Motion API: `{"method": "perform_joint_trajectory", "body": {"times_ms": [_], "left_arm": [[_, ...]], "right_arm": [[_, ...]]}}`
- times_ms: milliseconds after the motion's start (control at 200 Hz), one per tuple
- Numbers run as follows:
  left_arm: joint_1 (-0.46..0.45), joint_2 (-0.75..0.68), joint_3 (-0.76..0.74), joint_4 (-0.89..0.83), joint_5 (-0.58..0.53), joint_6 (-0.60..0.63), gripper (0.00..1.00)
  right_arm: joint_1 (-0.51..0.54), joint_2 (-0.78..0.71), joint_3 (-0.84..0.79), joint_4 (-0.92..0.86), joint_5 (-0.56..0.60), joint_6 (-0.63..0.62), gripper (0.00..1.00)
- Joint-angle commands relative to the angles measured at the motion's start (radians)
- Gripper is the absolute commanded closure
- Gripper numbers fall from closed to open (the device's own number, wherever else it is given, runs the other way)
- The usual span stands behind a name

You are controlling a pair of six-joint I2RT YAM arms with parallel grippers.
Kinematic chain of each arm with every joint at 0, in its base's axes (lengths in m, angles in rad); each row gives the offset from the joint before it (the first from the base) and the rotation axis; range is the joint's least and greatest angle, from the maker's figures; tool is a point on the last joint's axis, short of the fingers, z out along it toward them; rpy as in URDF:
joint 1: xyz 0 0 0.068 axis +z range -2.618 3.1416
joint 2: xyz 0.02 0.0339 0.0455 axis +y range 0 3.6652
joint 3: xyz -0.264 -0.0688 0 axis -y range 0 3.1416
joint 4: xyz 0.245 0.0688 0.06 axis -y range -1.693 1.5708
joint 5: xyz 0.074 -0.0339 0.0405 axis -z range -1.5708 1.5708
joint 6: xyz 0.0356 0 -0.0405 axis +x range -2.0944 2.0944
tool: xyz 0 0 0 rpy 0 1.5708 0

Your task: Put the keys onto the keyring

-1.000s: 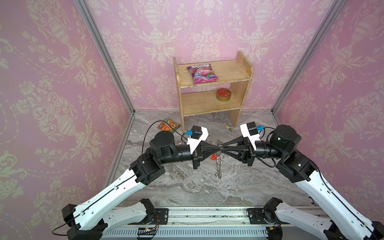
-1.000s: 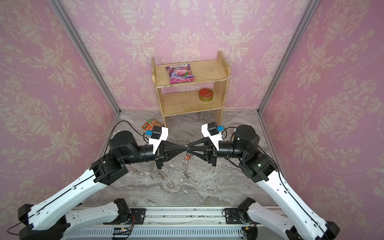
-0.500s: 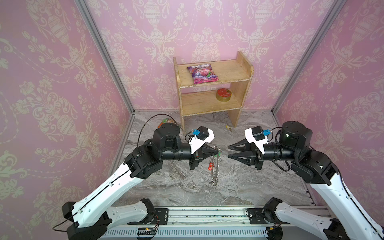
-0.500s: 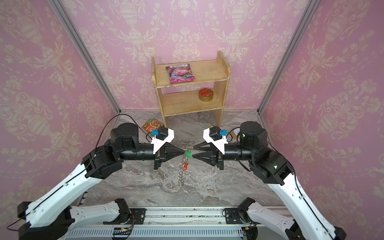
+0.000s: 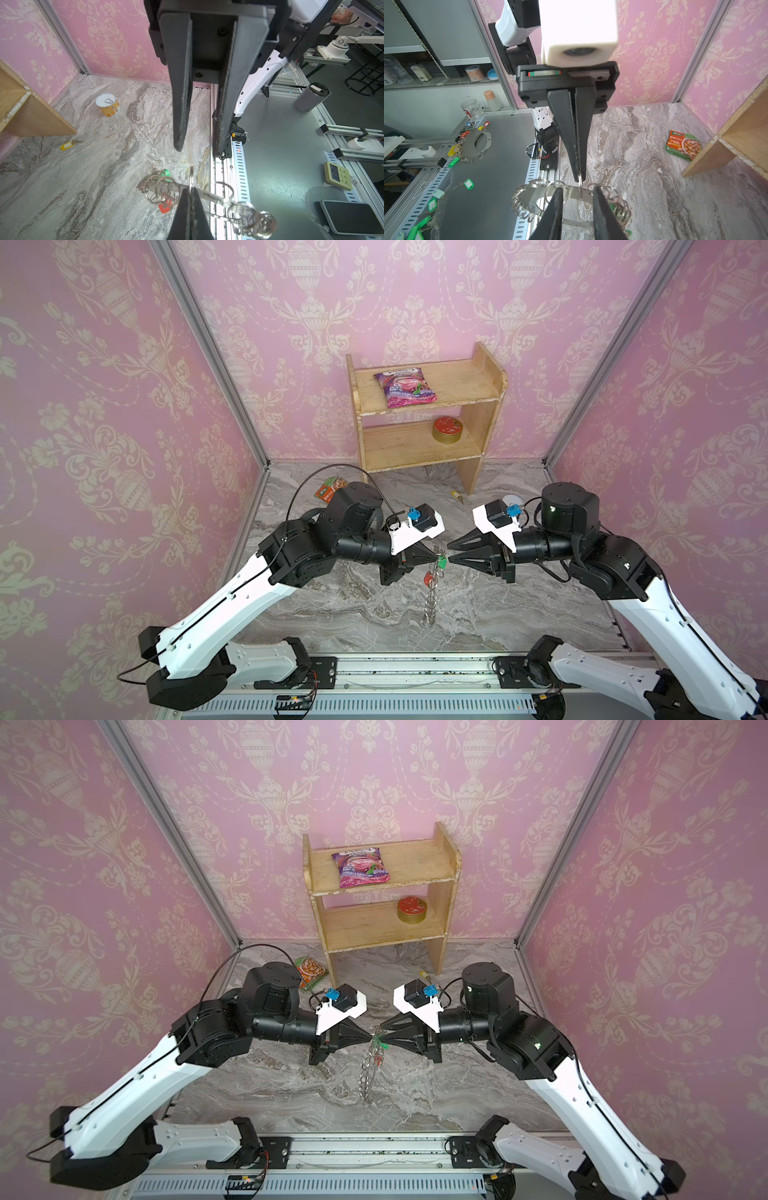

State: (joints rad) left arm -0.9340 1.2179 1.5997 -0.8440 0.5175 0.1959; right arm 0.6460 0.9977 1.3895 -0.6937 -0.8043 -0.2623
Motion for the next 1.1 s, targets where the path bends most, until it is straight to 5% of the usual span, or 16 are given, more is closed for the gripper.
{"method": "perform_joint_trajectory", "body": {"times_ms": [0,1096], "left_arm": [[-0.011,0.004,0.049,-0.015,-0.01,0.034,1.0],[-0.02,0.023,0.091,-0.033,-0.002,0.043,1.0]], "right_arm": [[0.012,0.007,-0.025,0.011,-0.019,-0.007,0.74],[0.027,0.024,-0.066,0.037,-0.013,0.011,0.85]]}}
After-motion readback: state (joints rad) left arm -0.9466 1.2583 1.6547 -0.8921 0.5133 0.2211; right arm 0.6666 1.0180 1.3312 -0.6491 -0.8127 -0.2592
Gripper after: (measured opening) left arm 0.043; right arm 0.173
